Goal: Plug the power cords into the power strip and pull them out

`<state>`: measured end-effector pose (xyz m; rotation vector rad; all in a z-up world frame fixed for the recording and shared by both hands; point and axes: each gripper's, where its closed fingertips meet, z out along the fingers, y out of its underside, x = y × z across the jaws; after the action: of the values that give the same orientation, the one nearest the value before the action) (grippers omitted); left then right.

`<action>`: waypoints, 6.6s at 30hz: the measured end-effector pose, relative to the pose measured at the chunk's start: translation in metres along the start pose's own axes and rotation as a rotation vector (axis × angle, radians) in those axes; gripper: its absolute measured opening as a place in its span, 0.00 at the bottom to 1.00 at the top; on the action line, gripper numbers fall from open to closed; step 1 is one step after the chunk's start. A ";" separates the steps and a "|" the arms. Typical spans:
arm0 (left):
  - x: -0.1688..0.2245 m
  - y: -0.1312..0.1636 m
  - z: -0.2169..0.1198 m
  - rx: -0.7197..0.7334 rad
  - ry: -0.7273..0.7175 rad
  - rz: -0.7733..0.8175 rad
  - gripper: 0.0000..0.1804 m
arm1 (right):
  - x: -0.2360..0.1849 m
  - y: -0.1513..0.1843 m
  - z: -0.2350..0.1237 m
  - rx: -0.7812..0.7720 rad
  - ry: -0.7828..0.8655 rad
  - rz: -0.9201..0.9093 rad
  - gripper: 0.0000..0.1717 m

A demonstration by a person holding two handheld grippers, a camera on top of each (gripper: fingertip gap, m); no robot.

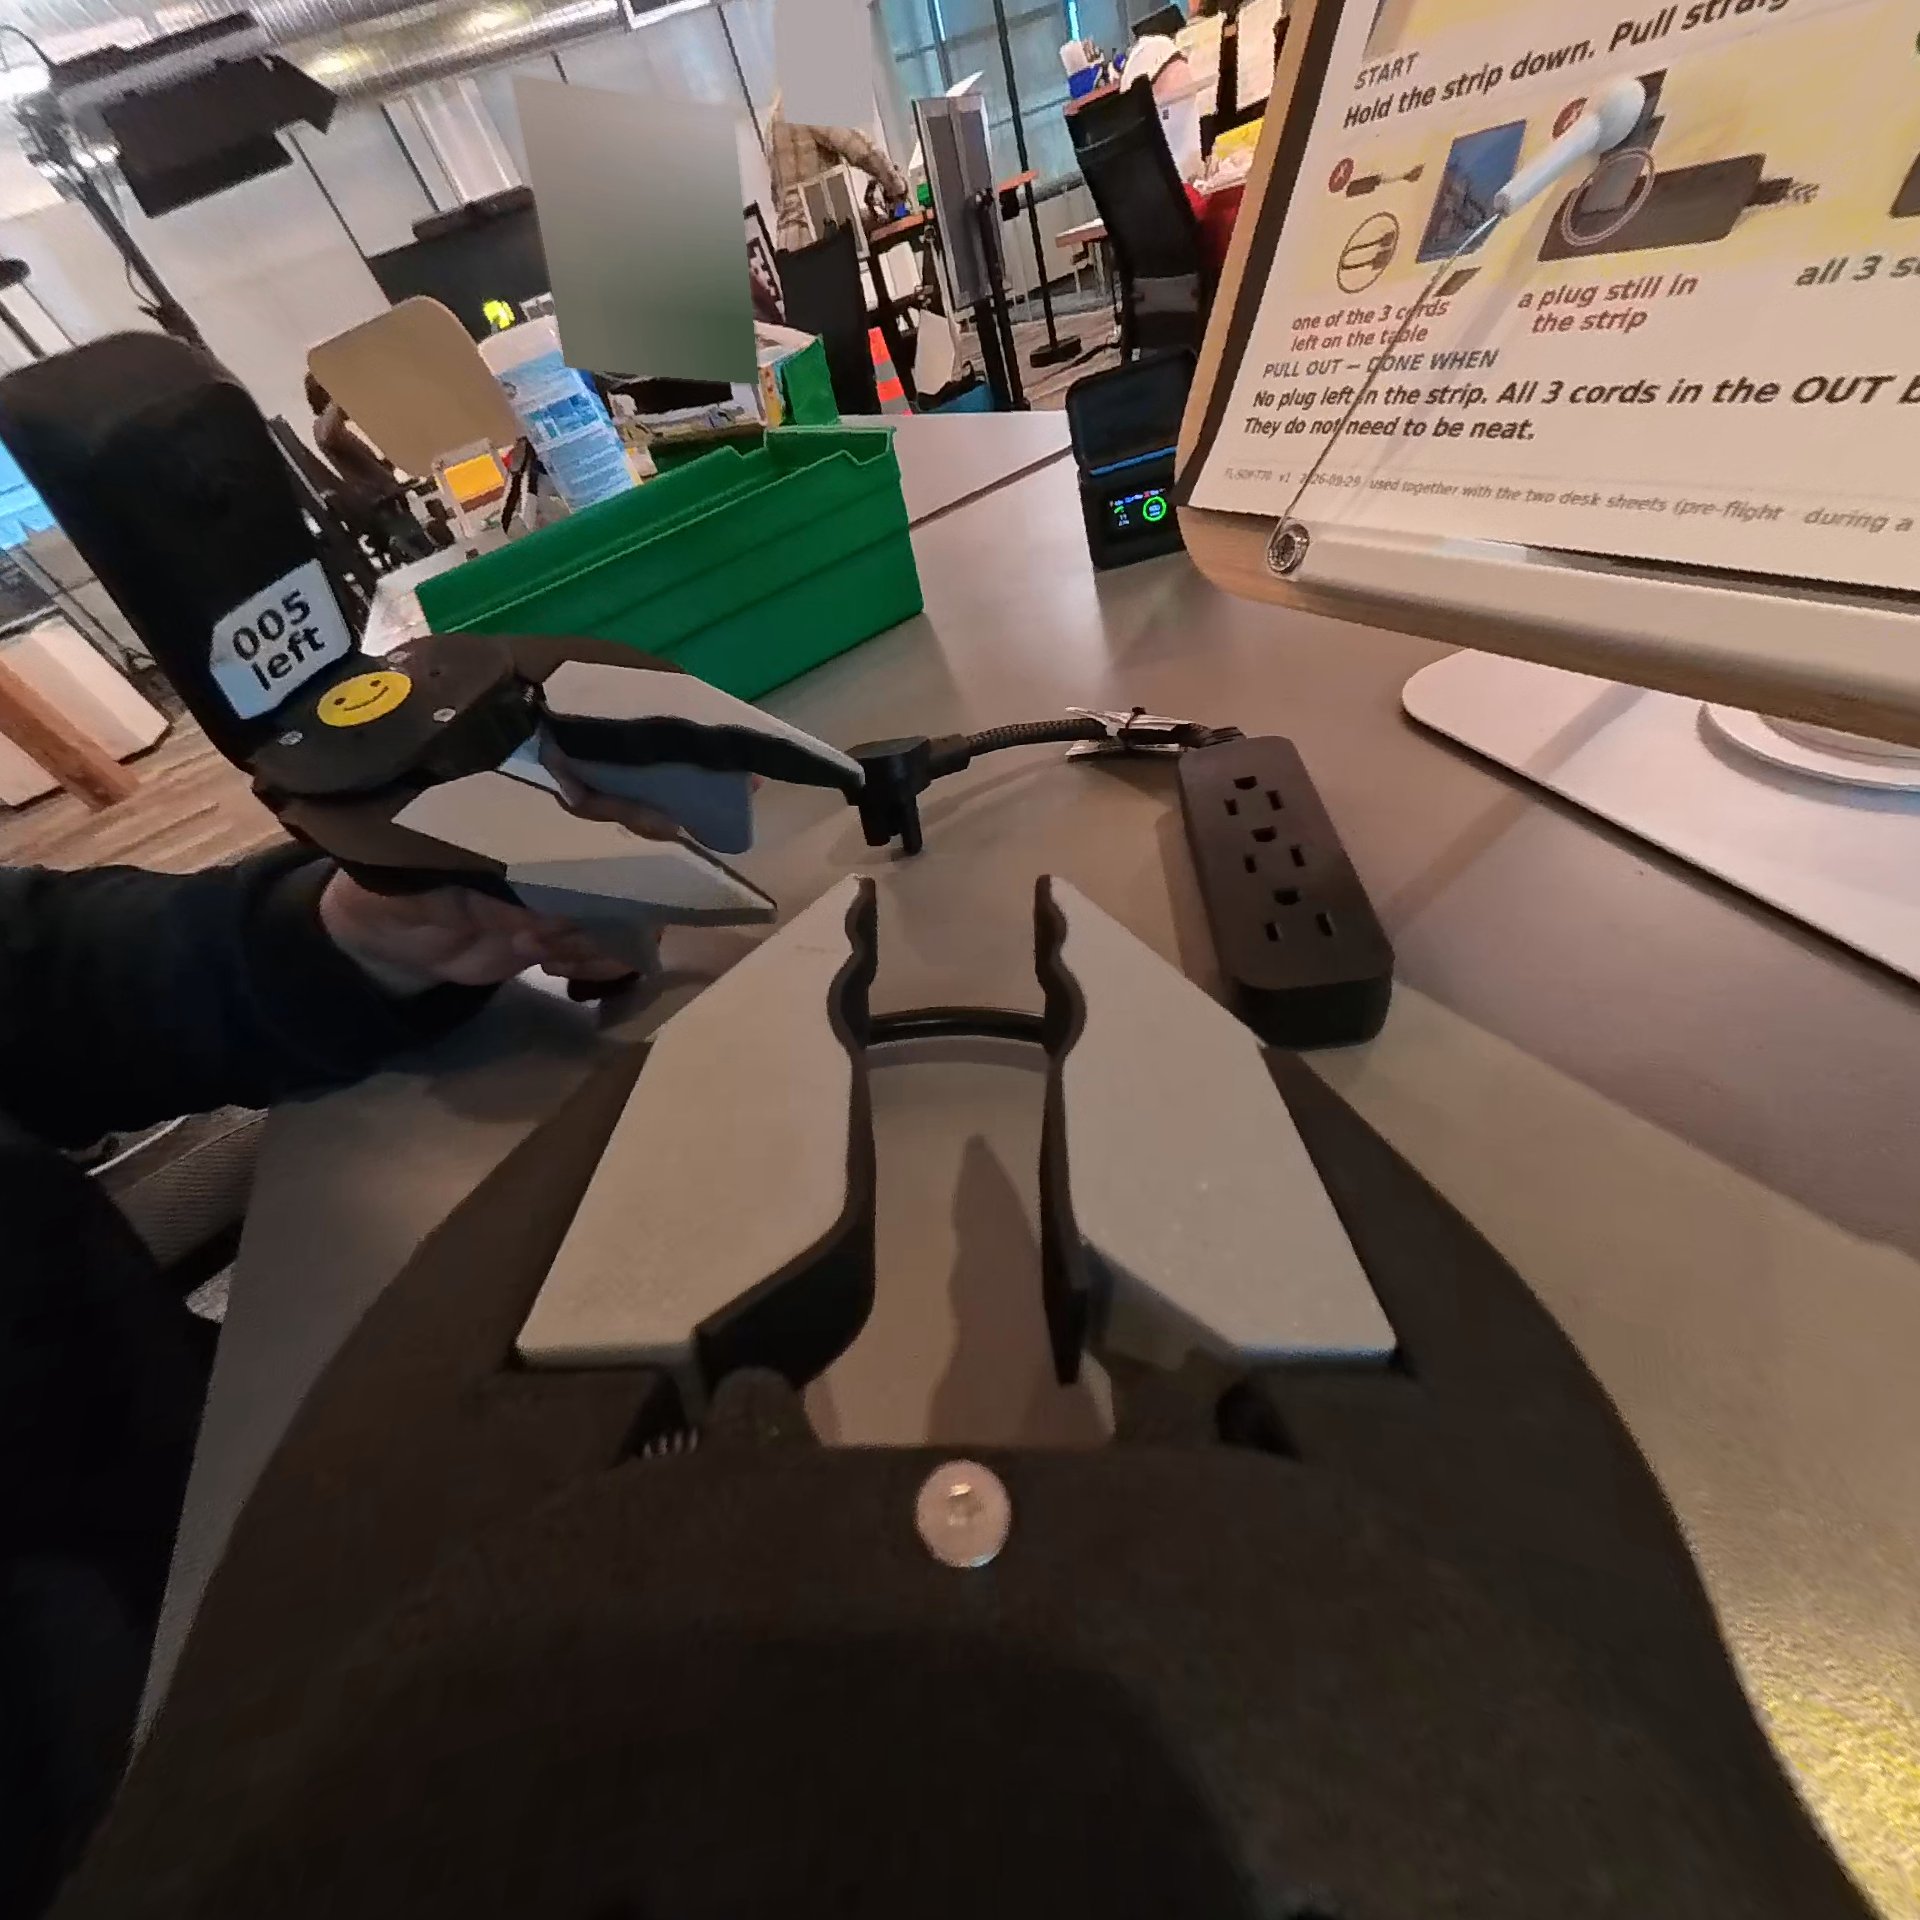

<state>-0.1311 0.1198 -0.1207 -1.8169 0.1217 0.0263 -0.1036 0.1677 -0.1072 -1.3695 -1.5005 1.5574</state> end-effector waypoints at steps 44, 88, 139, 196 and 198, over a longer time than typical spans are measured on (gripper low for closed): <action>-0.027 -0.023 -0.022 0.105 -0.121 0.002 0.20 | -0.008 0.002 0.018 0.009 0.039 -0.062 0.07; -0.031 -0.019 -0.022 0.079 -0.195 0.090 0.18 | 0.080 0.029 0.044 -0.379 0.307 -0.197 0.37; -0.068 0.009 -0.035 -0.116 -0.205 0.122 0.27 | 0.037 0.043 0.044 -0.484 0.000 -0.185 0.24; -0.032 0.031 0.000 -0.360 0.150 0.599 0.28 | -0.007 0.051 0.050 -0.425 -0.096 -0.774 0.24; -0.031 0.030 -0.004 -0.359 0.184 0.516 0.34 | -0.014 0.050 0.048 -0.415 -0.121 -0.799 0.24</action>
<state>-0.1647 0.1105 -0.1461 -2.0970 0.7551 0.2604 -0.1308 0.1273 -0.1584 -0.6931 -2.1686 0.8574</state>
